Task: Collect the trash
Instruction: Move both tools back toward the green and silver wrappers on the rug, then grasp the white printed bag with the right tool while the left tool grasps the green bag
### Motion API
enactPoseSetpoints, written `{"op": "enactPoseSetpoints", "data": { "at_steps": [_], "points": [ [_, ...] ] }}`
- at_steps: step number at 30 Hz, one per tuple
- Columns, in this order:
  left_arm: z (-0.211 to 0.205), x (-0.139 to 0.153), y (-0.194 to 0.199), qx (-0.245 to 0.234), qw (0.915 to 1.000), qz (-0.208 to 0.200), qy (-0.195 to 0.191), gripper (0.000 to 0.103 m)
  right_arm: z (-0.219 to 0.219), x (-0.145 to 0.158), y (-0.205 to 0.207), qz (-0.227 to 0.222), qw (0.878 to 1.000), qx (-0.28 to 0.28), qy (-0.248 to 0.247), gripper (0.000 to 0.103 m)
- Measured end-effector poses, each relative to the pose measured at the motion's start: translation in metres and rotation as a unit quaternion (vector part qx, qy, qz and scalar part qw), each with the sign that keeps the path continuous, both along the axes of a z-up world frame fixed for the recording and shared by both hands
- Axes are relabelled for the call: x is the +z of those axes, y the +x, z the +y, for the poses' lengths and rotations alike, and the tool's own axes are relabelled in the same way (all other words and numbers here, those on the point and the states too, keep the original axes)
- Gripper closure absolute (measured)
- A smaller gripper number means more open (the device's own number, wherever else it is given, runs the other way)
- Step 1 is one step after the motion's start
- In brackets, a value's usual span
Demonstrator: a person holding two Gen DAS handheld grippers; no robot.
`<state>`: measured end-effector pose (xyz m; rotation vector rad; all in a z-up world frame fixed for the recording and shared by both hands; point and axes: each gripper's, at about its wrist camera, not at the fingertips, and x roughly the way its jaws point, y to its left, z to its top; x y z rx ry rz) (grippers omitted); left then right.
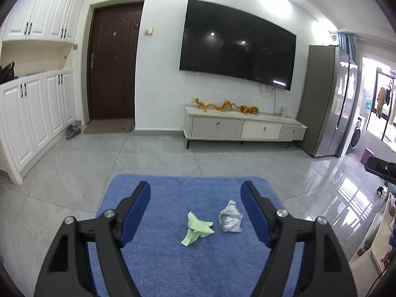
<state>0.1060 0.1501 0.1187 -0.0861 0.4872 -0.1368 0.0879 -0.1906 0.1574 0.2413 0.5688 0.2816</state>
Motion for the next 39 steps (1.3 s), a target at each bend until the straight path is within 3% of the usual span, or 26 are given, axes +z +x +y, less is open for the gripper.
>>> {"op": "enactPoseSetpoints", "data": {
  "at_steps": [4,14,19,31,34,36,39],
  "points": [
    [0.000,-0.039,0.030,-0.007,0.9995,0.032,0.005,0.029,0.023,-0.038,0.042,0.038,0.999,0.014,0.009,0.050],
    [-0.024,-0.158,0.108,-0.035,0.9890,0.143,0.016,0.029,0.082,-0.177,0.152,0.164,0.985,0.048,-0.001,0.050],
    [-0.035,-0.187,0.128,-0.052,0.9845,0.167,0.018,0.029,0.106,-0.222,0.188,0.190,0.980,0.060,-0.008,0.047],
    [-0.034,-0.233,0.147,-0.044,0.9785,0.201,0.003,0.033,0.131,-0.280,0.222,0.223,0.973,0.055,-0.010,0.047],
    [-0.033,-0.230,0.144,-0.049,0.9795,0.196,-0.006,0.046,0.131,-0.282,0.220,0.214,0.975,0.053,-0.006,0.049],
    [-0.032,-0.231,0.142,-0.051,0.9794,0.195,-0.008,0.062,0.133,-0.282,0.218,0.210,0.976,0.055,-0.015,0.052],
    [-0.028,-0.229,0.136,-0.054,0.9800,0.190,-0.022,0.067,0.132,-0.281,0.209,0.206,0.977,0.058,-0.017,0.063]
  ]
}}
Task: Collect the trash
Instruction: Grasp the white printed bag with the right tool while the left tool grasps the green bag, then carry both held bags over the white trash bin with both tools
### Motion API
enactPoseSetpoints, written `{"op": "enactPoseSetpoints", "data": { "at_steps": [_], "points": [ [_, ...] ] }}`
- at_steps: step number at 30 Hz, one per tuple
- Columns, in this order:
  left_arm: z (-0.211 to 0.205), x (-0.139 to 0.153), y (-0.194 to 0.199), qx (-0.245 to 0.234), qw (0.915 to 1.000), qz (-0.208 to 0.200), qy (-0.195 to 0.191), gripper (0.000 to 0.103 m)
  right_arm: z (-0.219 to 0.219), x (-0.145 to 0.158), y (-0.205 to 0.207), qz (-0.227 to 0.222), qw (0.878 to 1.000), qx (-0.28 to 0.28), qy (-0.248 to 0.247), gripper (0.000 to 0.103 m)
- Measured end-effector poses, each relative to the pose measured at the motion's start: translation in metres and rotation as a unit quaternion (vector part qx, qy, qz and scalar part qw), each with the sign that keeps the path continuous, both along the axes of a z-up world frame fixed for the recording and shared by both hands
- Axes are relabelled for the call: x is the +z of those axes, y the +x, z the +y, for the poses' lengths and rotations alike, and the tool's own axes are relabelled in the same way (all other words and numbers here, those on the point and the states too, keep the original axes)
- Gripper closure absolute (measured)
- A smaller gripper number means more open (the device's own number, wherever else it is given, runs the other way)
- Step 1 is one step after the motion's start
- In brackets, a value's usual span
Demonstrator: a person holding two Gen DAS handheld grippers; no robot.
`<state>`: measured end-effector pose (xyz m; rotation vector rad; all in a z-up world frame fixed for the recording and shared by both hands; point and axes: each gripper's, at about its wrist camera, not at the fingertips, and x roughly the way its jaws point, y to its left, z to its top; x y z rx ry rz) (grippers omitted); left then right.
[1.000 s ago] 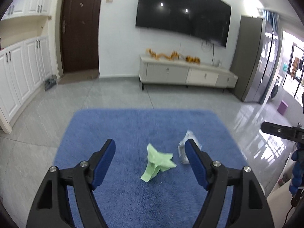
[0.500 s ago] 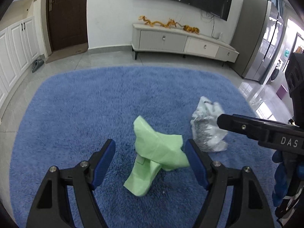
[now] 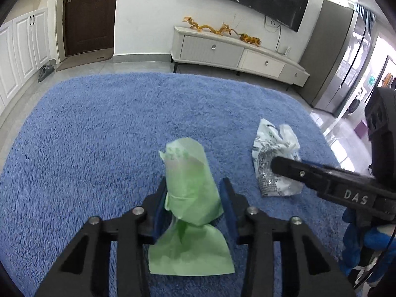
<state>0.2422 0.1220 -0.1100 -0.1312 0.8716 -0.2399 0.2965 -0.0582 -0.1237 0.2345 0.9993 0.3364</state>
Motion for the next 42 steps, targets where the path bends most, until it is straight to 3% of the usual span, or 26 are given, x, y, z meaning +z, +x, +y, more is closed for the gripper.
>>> {"op": "enactPoseSetpoints", "data": {
  "at_steps": [8,14,22,34,42],
  "points": [
    [0.013,0.021,-0.051,-0.020,0.9990,-0.036,-0.021,0.072,-0.007,0.011,-0.045,-0.012,1.000,0.013,0.024,0.075],
    [0.024,0.041,-0.095,-0.027,0.9975,-0.054,-0.036,0.072,-0.015,0.036,-0.090,-0.037,0.999,0.018,0.034,0.076],
    [0.014,0.082,-0.148,-0.023,0.9942,-0.103,-0.020,0.072,-0.035,0.082,-0.156,-0.086,0.996,0.018,0.022,0.076],
    [-0.016,0.133,-0.225,-0.037,0.9825,-0.182,-0.004,0.072,-0.097,0.137,-0.245,-0.139,0.989,-0.047,-0.007,0.076],
    [-0.046,0.143,-0.249,-0.057,0.9775,-0.202,0.017,0.072,-0.131,0.154,-0.267,-0.156,0.984,-0.089,-0.010,0.076]
  ]
}}
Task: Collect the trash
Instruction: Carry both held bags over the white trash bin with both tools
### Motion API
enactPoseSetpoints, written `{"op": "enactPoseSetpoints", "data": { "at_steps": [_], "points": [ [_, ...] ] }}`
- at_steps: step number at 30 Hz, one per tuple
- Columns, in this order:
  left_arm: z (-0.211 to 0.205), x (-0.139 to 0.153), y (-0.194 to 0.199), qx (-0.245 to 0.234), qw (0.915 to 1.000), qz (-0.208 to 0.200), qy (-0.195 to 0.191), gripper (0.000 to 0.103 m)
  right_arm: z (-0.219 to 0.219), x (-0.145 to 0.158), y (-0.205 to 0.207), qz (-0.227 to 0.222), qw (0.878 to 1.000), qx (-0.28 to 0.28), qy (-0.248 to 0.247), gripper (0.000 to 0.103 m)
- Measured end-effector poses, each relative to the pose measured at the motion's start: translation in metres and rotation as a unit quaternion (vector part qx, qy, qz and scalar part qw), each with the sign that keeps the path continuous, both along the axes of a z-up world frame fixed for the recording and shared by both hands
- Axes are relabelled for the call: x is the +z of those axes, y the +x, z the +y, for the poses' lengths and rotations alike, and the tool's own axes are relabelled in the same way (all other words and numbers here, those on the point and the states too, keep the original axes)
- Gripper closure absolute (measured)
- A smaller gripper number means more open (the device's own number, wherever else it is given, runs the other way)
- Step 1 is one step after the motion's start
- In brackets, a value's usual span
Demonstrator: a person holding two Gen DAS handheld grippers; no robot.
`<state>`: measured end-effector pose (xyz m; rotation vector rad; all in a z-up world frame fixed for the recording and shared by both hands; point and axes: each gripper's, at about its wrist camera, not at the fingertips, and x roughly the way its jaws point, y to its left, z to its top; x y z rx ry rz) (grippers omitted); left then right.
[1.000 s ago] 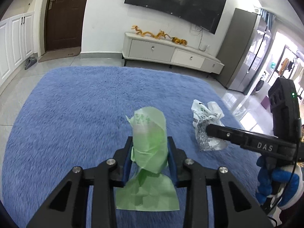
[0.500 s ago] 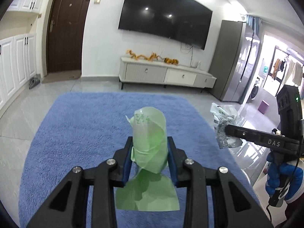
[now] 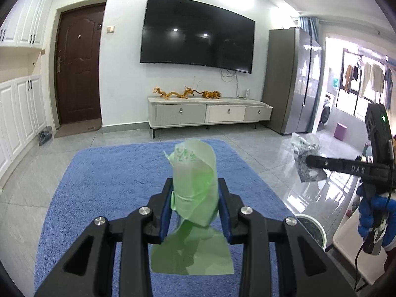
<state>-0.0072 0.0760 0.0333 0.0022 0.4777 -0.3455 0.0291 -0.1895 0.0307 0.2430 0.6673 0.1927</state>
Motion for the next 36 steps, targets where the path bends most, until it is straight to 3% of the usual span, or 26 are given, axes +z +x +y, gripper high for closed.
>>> {"op": "enactPoseSetpoints", "data": {
  "at_steps": [10,22,29,36],
  "points": [
    [-0.057,0.000,0.004,-0.034,0.9990,0.011,0.024,0.071,-0.053,-0.008,-0.016,-0.002,0.999,-0.045,0.010,0.075],
    [-0.158,-0.014,0.020,-0.102,0.9914,0.043,0.070,0.071,-0.133,-0.046,-0.039,0.012,0.993,-0.120,-0.002,0.075],
    [-0.231,-0.034,0.030,-0.163,0.9784,0.078,0.100,0.071,-0.180,-0.082,-0.053,0.036,0.986,-0.164,0.015,0.074],
    [-0.308,-0.070,0.048,-0.231,0.9549,0.149,0.112,0.069,-0.220,-0.126,-0.059,0.085,0.974,-0.208,0.039,0.073]
  ]
}}
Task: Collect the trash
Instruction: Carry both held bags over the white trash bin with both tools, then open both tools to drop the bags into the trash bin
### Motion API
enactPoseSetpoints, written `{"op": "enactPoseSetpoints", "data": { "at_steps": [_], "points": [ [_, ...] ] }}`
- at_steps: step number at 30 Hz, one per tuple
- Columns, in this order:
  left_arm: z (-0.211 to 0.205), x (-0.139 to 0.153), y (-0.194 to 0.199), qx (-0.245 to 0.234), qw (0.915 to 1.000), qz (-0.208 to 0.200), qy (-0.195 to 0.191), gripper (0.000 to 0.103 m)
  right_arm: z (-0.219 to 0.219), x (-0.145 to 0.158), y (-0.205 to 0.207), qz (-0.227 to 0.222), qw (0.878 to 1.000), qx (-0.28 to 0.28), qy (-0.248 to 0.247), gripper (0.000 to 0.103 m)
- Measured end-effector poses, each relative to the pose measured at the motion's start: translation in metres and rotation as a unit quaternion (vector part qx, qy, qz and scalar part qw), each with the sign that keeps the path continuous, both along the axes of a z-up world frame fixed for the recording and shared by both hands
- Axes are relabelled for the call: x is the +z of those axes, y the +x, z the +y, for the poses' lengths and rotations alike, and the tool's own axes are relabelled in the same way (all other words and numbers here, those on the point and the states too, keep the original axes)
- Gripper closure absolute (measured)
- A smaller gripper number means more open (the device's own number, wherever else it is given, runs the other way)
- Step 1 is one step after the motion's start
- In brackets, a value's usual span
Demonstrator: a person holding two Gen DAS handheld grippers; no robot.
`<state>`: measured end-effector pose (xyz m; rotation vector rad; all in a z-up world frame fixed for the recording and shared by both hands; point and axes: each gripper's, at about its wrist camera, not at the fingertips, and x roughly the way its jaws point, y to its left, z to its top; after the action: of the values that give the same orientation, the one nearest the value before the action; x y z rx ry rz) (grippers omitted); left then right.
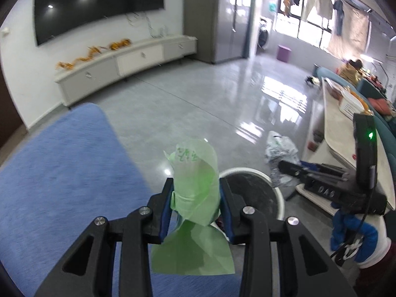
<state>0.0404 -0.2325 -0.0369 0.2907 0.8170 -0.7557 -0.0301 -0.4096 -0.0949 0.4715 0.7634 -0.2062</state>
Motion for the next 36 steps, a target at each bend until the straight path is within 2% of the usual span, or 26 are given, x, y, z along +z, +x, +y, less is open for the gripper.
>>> {"op": "enactPoseSetpoints", "data": {
  "at_steps": [9,13,14,17,19,27,36],
  "points": [
    [-0.068,-0.032,0.009,-0.042,0.9980,0.047,0.009,0.068,-0.036,-0.054,0.000,0.052,0.998,-0.030,0.023,0.071],
    [-0.084,-0.045,0.017,-0.050,0.9949,0.087,-0.002,0.065,-0.046,-0.072,0.000,0.069,0.996,-0.039,0.035,0.067],
    [-0.089,-0.048,0.018,-0.055,0.9935,0.100,-0.007,0.061,-0.049,-0.077,-0.001,0.074,0.996,-0.042,0.037,0.067],
    [-0.098,-0.053,0.022,-0.063,0.9901,0.124,-0.021,0.041,-0.054,-0.086,-0.002,0.086,0.994,-0.051,0.041,0.063],
    [-0.103,-0.055,0.023,-0.066,0.9890,0.130,-0.026,0.039,-0.057,-0.092,-0.004,0.093,0.993,-0.057,0.043,0.060],
    [-0.100,-0.057,0.024,-0.051,0.9897,0.132,-0.023,0.038,-0.068,-0.098,-0.014,0.101,0.991,-0.079,0.047,0.056],
    [-0.050,-0.035,0.024,0.035,0.9960,0.075,-0.032,0.037,-0.044,-0.065,-0.004,0.073,0.996,-0.056,0.018,0.053]
  ]
}}
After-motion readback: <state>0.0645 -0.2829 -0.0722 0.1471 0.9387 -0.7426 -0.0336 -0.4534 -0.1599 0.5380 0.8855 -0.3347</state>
